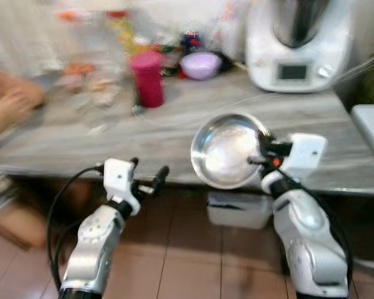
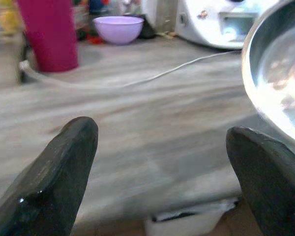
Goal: Setting the table
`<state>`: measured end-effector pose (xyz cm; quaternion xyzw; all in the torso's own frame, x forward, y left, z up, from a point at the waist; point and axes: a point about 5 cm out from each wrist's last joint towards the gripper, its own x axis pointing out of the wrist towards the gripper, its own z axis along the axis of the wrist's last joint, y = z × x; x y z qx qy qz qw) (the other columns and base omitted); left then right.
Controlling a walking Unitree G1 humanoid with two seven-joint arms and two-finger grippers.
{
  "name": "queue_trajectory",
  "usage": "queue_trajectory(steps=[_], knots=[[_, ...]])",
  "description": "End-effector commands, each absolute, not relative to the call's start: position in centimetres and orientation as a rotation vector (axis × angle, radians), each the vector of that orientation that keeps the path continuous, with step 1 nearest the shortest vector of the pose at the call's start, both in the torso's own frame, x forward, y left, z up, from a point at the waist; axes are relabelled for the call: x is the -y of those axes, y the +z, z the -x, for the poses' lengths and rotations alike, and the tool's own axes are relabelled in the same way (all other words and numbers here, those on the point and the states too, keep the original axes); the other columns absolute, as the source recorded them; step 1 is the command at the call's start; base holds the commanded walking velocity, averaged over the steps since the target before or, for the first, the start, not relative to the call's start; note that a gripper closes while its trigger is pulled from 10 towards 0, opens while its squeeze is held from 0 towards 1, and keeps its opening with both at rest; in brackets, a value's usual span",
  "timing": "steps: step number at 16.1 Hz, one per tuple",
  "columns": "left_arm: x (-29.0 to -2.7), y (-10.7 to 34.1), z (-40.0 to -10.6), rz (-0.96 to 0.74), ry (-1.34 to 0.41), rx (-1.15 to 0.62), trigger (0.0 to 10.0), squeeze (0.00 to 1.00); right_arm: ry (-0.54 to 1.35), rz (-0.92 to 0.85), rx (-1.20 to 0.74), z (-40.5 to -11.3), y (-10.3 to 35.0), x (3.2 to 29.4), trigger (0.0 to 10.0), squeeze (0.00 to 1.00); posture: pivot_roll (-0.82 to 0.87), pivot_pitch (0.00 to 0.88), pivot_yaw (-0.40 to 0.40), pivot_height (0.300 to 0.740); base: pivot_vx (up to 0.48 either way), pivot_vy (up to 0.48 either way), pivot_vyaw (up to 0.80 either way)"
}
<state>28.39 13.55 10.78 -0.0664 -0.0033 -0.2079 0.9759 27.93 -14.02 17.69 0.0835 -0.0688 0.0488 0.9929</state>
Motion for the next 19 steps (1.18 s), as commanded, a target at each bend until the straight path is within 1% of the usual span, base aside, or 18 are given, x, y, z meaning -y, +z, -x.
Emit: queue_trajectory(steps=[1, 3, 6, 9, 10, 14, 17, 19], knots=[[-13.4, 11.0, -28.1, 0.137, -0.439, 0.014, 10.0, 0.0, 0.091, -0.17, 0.158, -27.9, 18.2, 14.3, 10.0, 0.0, -0.2, 0.038, 0.107, 0.74, 0.0, 0.0, 0.0], [-13.6, 10.7, -27.7, 0.115, -0.452, 0.002, 10.0, 0.0, 0.092, -0.169, 0.158, -27.9, 18.2, 14.2, 10.0, 0.0, -0.2, 0.039, 0.107, 0.74, 0.0, 0.0, 0.0], [-14.0, 10.1, -26.7, 0.068, -0.516, -0.025, 10.0, 0.0, 0.083, -0.16, 0.158, -28.0, 18.2, 14.3, 10.0, 0.0, -0.2, 0.041, 0.105, 0.74, 0.0, 0.0, 0.0], [-14.6, 9.9, -26.2, -0.003, -0.608, -0.043, 10.0, 0.0, -0.014, -0.175, 0.14, -28.6, 17.9, 16.1, 10.0, 0.0, -0.2, 0.047, 0.106, 0.74, 0.0, 0.0, 0.0], [-14.6, 9.9, -26.2, -0.011, -0.613, -0.044, 10.0, 0.0, -0.026, -0.174, 0.138, -28.7, 17.9, 16.2, 10.0, 0.0, -0.2, 0.05, 0.107, 0.74, 0.0, 0.0, 0.0], [-14.3, 10.1, -25.6, -0.035, -0.695, -0.048, 10.0, 0.0, -0.19, -0.202, 0.097, -29.8, 17.5, 19.0, 10.0, 0.0, -0.2, 0.061, 0.117, 0.74, 0.0, 0.0, 0.0], [-13.9, 10.6, -25.5, -0.019, -0.71, -0.029, 10.0, 0.0, -0.25, -0.181, 0.068, -30.6, 16.9, 20.1, 10.0, 0.0, -0.2, 0.067, 0.123, 0.74, 0.0, 0.0, 0.0], [-13.9, 10.8, -25.6, -0.032, -0.704, -0.022, 10.0, 0.0, -0.222, -0.219, 0.08, -30.8, 17.2, 19.9, 10.0, 0.0, -0.19, 0.068, 0.123, 0.74, 0.0, 0.0, 0.0]])
